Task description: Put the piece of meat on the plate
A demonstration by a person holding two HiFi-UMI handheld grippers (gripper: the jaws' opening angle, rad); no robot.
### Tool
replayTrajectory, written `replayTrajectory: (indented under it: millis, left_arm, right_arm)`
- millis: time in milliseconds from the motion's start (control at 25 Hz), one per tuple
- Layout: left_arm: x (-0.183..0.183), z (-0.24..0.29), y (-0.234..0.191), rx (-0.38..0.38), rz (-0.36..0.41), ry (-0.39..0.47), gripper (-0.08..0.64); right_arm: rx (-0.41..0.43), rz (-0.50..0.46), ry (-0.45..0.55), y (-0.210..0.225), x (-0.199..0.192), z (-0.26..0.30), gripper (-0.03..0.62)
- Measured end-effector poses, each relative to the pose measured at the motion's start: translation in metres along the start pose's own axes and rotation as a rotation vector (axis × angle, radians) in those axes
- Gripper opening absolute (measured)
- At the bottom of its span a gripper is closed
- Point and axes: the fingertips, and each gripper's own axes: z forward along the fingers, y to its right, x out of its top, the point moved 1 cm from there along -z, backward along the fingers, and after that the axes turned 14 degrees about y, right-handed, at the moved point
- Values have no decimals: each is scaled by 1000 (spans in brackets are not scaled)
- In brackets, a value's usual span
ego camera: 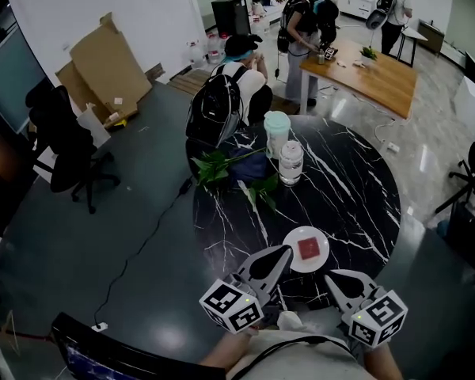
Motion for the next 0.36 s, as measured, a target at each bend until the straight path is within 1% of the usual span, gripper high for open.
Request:
replayTrajectory:
  millis: [360]
  left_arm:
    - [0,-5,-7,23,-1,4,8]
  right_arm:
    - [13,-5,-13,0,-1,3,9]
